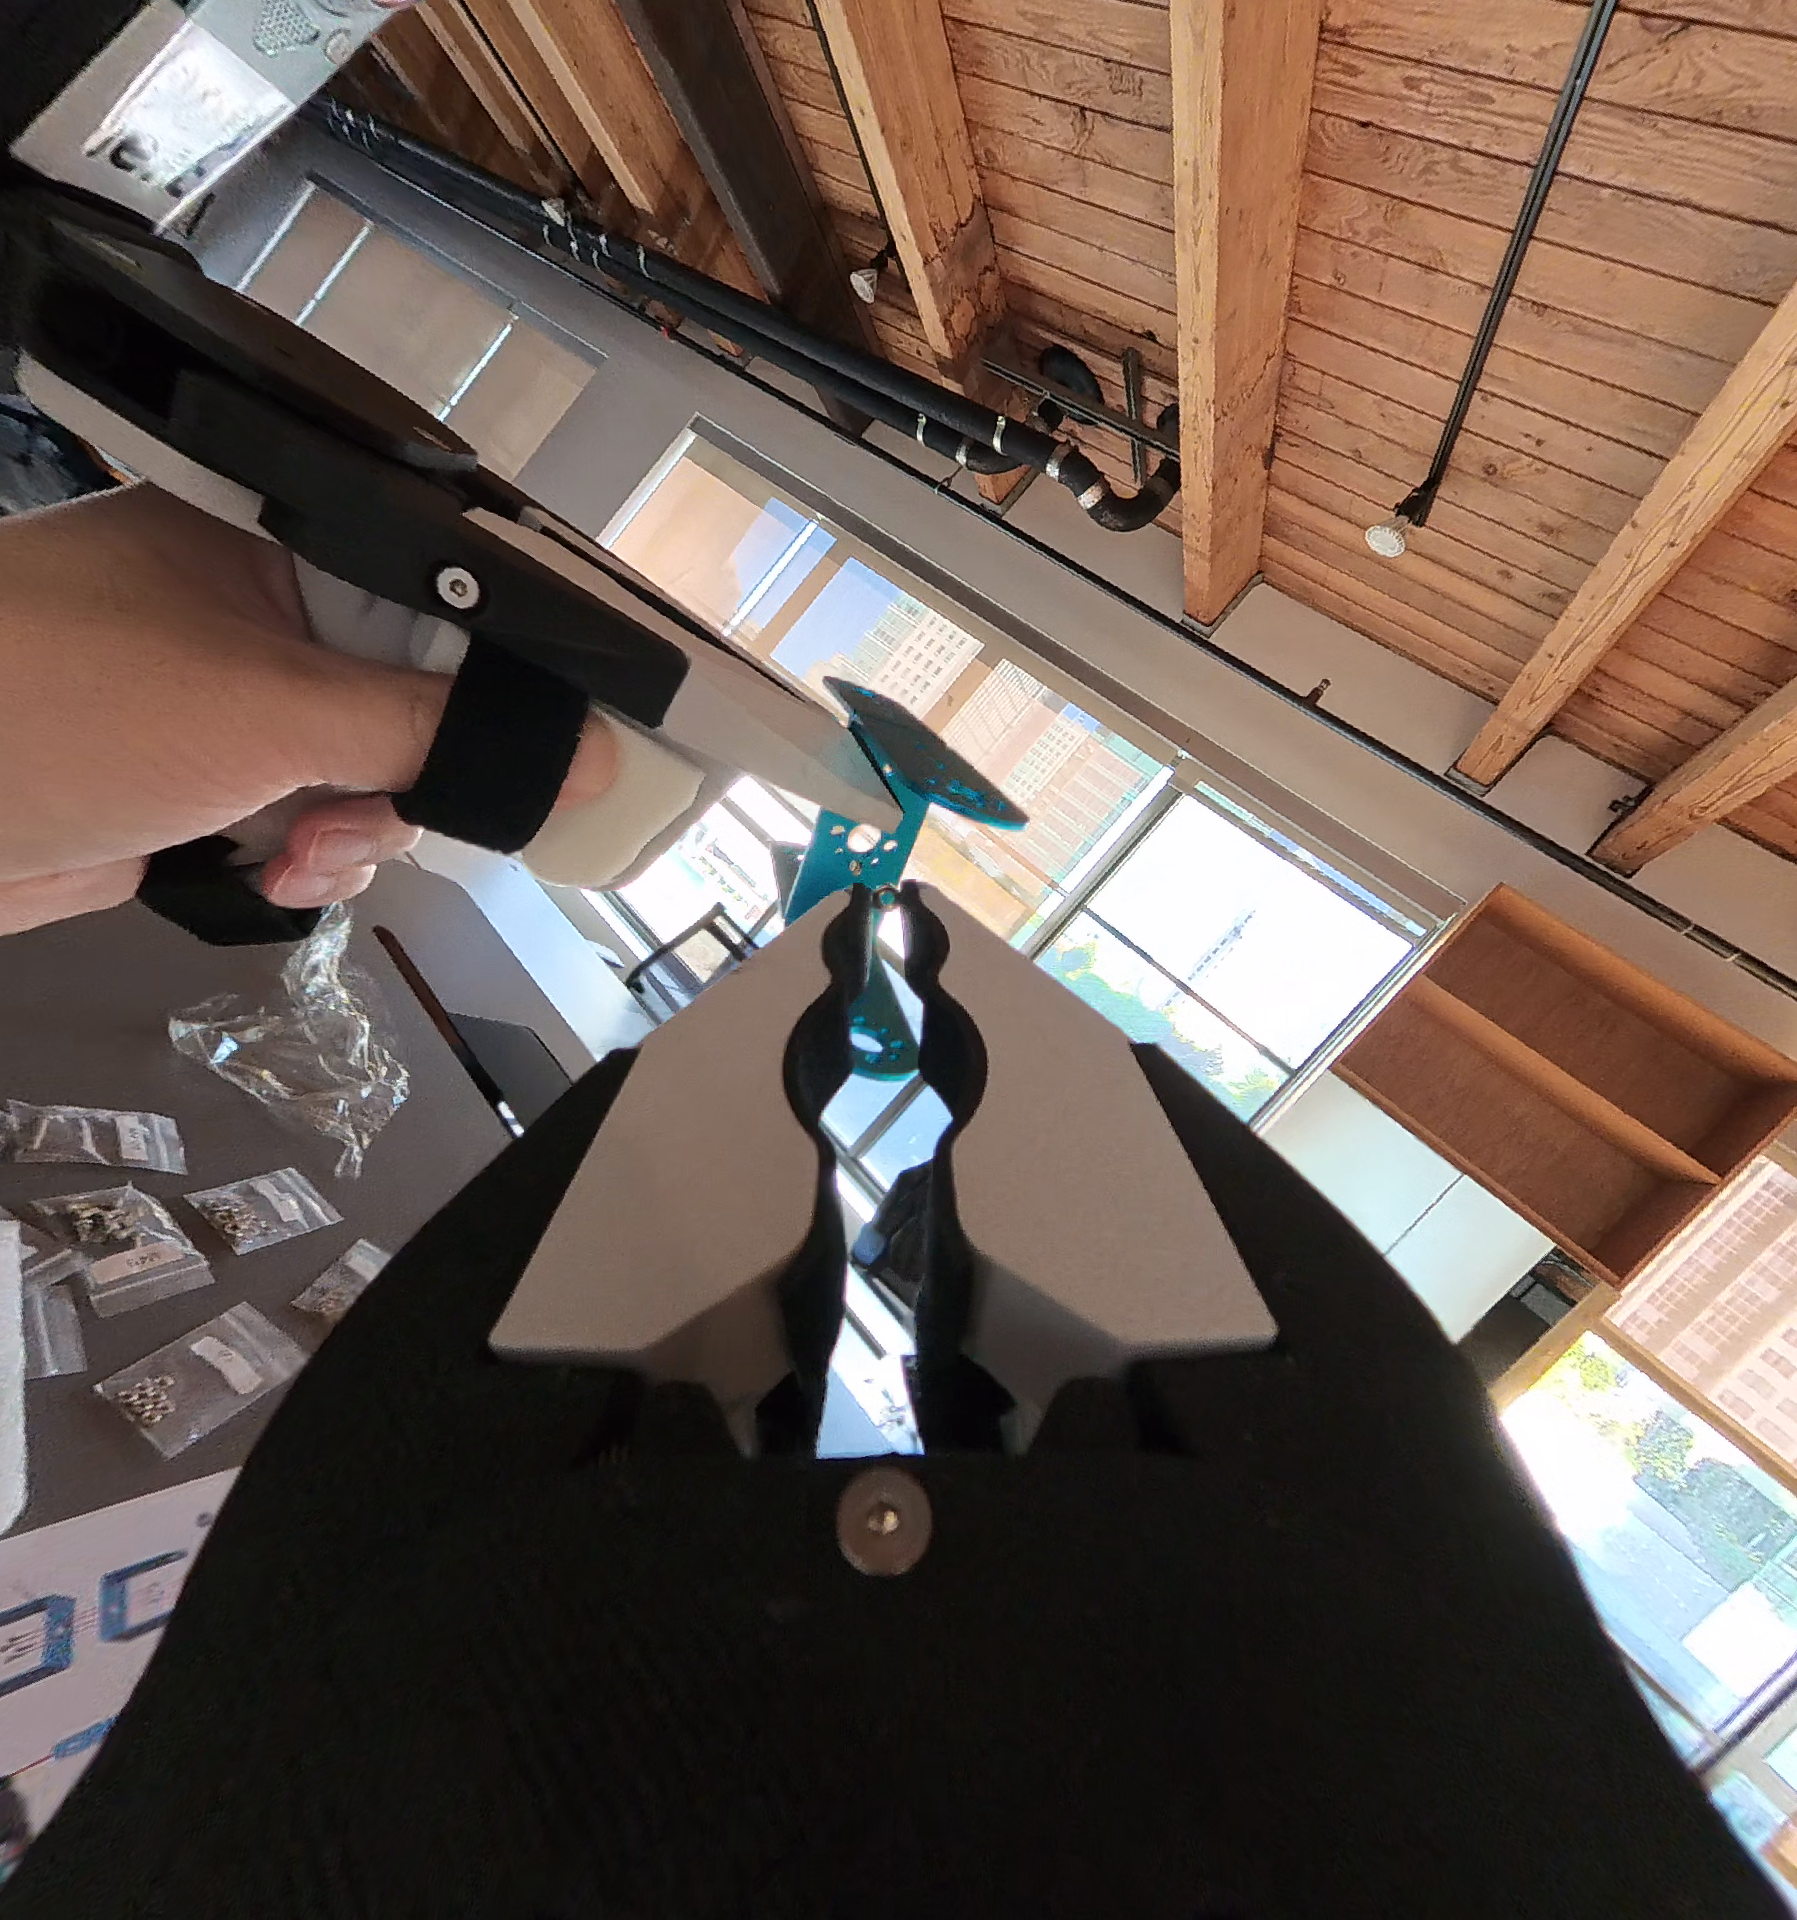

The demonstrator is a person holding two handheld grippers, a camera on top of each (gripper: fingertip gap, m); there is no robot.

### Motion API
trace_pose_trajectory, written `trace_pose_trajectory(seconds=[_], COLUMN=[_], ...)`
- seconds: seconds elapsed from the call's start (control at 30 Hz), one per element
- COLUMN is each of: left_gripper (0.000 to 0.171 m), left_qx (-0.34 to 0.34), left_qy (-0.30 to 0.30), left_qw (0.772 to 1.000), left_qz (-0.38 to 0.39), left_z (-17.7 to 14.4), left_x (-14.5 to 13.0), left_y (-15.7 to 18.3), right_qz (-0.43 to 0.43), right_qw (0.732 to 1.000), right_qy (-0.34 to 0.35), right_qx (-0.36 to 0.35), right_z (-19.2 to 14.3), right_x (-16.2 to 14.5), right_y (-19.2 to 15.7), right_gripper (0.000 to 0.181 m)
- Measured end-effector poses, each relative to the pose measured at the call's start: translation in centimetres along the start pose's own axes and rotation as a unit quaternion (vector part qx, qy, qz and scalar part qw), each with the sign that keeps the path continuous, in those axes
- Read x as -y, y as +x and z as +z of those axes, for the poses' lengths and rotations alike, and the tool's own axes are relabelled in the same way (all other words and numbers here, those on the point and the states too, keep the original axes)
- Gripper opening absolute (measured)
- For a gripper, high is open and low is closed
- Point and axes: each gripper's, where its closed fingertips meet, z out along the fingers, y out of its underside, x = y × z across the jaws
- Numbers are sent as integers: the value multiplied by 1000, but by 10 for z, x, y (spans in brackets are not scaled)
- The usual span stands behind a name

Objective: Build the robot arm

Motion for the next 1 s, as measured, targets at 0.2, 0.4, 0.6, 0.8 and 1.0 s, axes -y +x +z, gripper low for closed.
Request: trace_pose_trajectory(seconds=[0.2,0.4,0.6,0.8,1.0], left_gripper=[5,5,5,5,5], left_qx=[-6,-28,-27,-25,-24], left_qy=[-3,13,16,10,22], left_qw=[1000,999,999,1000,999], left_qz=[-4,-32,-25,-12,-12], left_z=[7,11,13,17,16], left_x=[-5,-2,-1,-4,0], left_y=[10,22,29,34,34], right_qz=[-11,-8,-13,-30,-11], right_qw=[1000,1000,1000,999,999], right_qy=[-7,-10,-10,-13,-23], right_qx=[1,14,7,11,19], right_z=[2,3,2,1,1], right_x=[-9,-15,-16,-16,-17], right_y=[4,4,10,12,11], right_gripper=[4,4,5,5,4])
